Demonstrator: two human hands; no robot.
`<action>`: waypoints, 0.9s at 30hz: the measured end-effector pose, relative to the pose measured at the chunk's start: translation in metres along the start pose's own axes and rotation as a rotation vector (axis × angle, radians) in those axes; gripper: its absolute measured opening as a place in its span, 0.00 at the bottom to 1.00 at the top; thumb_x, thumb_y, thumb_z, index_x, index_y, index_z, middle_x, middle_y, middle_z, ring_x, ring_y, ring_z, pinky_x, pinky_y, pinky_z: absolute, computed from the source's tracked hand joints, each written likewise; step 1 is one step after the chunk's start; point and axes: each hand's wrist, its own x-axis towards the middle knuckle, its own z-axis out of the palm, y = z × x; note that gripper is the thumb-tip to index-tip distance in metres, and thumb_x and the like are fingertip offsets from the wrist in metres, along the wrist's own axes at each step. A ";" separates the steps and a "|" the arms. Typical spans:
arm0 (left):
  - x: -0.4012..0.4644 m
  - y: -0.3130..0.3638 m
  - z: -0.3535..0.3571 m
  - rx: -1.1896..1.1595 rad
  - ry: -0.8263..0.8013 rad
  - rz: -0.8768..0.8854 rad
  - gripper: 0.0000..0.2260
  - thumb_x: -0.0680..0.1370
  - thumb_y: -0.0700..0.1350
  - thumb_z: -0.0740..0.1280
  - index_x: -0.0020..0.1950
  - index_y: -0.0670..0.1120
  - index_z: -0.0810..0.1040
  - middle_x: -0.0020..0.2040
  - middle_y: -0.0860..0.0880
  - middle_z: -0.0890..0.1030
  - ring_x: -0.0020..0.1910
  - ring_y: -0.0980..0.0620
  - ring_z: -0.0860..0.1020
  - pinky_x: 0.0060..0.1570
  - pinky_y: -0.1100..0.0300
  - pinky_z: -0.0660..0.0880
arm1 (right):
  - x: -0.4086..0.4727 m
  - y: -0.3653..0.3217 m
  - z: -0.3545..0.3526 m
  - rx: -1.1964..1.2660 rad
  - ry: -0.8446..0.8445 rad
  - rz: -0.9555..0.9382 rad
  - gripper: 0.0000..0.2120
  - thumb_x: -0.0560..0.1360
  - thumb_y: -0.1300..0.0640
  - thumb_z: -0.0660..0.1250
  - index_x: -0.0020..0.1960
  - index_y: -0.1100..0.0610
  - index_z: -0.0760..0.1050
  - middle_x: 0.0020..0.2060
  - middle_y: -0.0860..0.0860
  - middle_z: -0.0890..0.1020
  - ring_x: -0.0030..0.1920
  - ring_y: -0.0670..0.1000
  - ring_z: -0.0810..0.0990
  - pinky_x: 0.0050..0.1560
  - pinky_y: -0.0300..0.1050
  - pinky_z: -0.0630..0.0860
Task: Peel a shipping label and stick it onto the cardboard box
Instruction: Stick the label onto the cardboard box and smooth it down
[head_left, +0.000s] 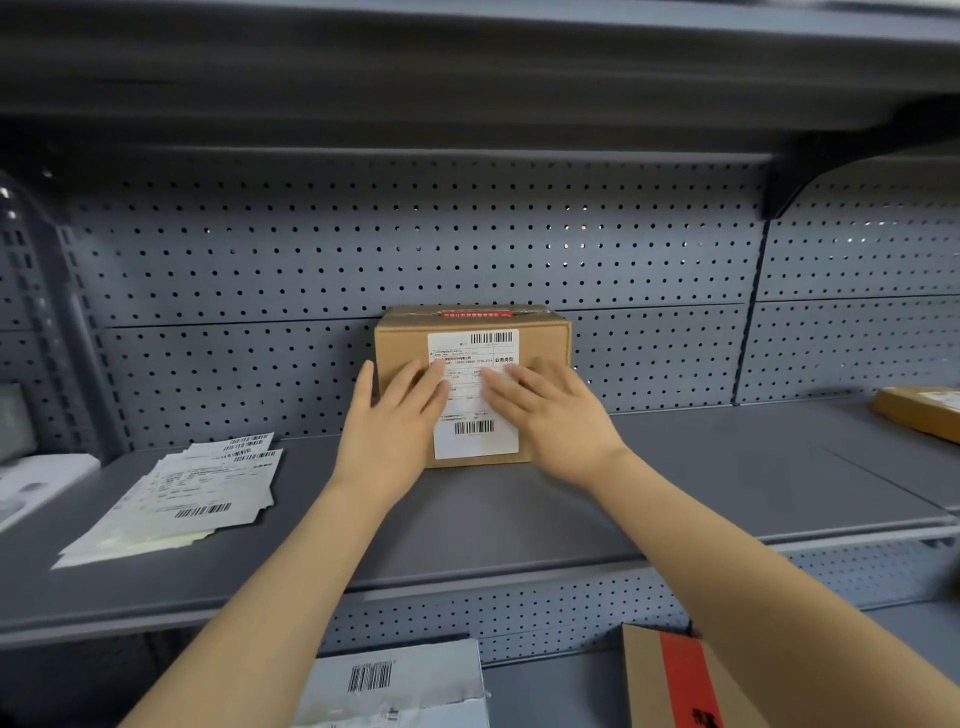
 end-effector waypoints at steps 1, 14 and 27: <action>-0.004 -0.005 0.001 0.021 -0.007 -0.005 0.30 0.78 0.43 0.59 0.77 0.50 0.51 0.79 0.52 0.49 0.77 0.50 0.50 0.71 0.38 0.45 | -0.006 0.005 0.000 -0.004 -0.033 0.025 0.32 0.63 0.62 0.70 0.67 0.53 0.73 0.68 0.49 0.74 0.65 0.54 0.75 0.68 0.58 0.64; -0.009 0.009 -0.002 0.051 -0.061 0.136 0.27 0.79 0.44 0.57 0.77 0.49 0.53 0.79 0.52 0.51 0.76 0.50 0.52 0.70 0.36 0.43 | -0.007 -0.008 -0.011 -0.128 -0.163 -0.138 0.32 0.74 0.60 0.63 0.75 0.51 0.56 0.77 0.48 0.57 0.76 0.53 0.55 0.68 0.64 0.35; -0.019 0.006 -0.007 0.281 -0.126 0.418 0.28 0.79 0.42 0.57 0.77 0.45 0.49 0.79 0.46 0.48 0.76 0.47 0.50 0.68 0.36 0.36 | -0.025 -0.002 -0.020 -0.150 -0.305 -0.258 0.29 0.79 0.59 0.53 0.77 0.50 0.44 0.78 0.48 0.47 0.77 0.52 0.44 0.65 0.62 0.28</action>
